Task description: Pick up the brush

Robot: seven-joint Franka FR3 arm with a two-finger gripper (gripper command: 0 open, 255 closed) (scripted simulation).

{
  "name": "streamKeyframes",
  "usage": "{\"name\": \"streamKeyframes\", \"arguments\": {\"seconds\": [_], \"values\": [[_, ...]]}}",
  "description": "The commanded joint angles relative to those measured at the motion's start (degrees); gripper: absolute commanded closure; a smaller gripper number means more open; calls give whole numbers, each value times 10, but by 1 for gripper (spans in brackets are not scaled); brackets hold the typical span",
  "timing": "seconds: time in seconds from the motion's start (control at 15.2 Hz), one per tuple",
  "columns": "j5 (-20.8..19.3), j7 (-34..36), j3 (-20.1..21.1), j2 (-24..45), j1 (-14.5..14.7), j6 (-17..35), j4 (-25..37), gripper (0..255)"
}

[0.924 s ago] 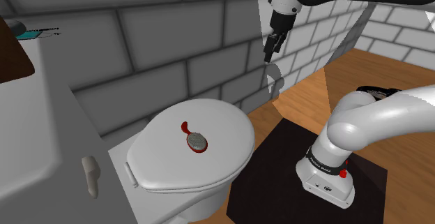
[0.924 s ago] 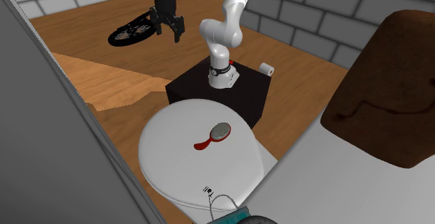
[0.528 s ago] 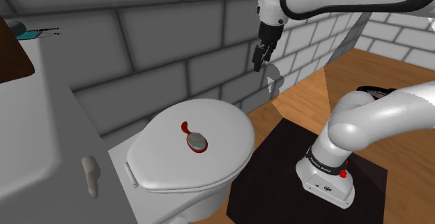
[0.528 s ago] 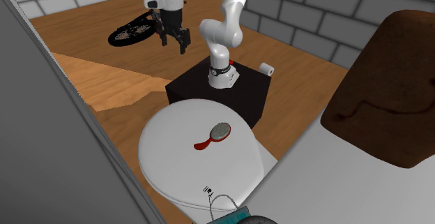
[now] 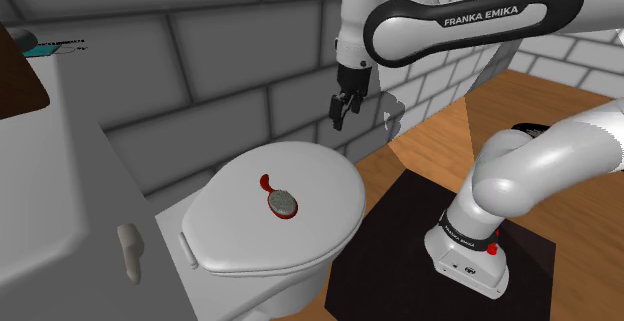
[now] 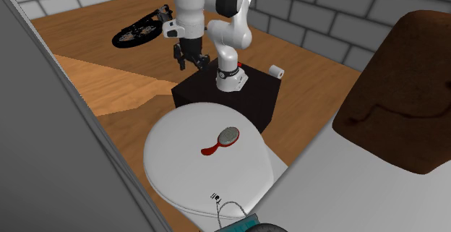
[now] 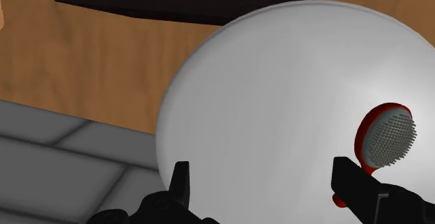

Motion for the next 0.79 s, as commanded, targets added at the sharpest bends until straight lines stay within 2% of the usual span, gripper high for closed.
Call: {"name": "streamKeyframes", "arguments": {"seconds": [0.0, 0.4, 0.73], "values": [[9, 25, 21, 28, 6, 27, -1, 0], [15, 102, 84, 131, 15, 95, 25, 0], [-6, 175, 132, 231, 18, 145, 66, 0]]}}
